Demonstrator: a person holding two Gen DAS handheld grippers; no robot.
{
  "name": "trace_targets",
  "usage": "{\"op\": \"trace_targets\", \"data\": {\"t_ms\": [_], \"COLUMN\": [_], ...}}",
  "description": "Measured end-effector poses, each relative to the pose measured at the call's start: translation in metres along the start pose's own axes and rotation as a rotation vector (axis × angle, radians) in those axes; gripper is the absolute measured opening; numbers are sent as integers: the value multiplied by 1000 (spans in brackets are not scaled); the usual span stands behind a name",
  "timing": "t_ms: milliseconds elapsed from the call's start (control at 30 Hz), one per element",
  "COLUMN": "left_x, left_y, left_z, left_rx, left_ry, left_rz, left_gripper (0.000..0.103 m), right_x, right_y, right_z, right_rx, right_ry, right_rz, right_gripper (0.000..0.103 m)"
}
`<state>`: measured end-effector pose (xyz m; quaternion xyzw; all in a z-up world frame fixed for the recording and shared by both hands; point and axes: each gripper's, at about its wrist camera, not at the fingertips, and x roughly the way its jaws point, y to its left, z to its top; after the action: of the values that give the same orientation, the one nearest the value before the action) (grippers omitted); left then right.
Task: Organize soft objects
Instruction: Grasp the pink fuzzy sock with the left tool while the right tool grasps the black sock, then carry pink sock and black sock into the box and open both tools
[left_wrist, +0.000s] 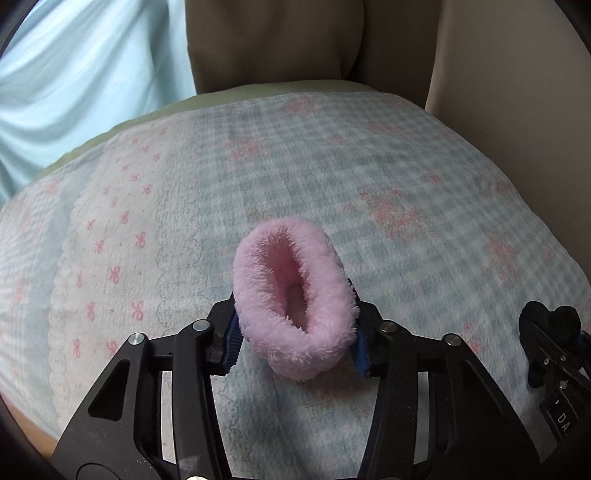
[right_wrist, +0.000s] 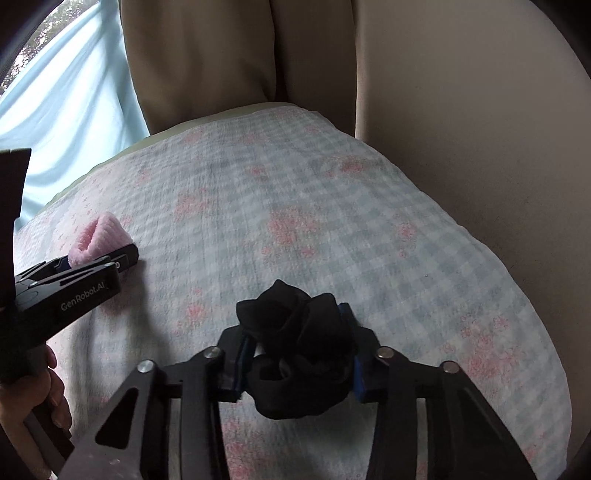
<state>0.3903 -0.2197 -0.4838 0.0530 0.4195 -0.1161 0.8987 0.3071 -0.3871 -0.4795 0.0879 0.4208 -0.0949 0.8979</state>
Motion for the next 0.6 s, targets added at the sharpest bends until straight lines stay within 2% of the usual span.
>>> {"op": "trace_targets", "data": {"t_ms": [100,333,600], "left_x": [0,-13,-76], "left_y": [5,3,0], "left_z": [0,2,14], "left_rx": [0,2,6], "left_ry": [-5,-10,-57], "left_rz": [2,-9,-39], "left_gripper": [32,28,28], "right_x": [-1,-5,-40], "right_y": [-4,-6,-8], "right_z": [0,0,12], "right_rx": [24,35,53], "right_ry": [-5,-4,-32], "right_rz": [-10,-20,-22], "right_gripper": [30,27,27]}}
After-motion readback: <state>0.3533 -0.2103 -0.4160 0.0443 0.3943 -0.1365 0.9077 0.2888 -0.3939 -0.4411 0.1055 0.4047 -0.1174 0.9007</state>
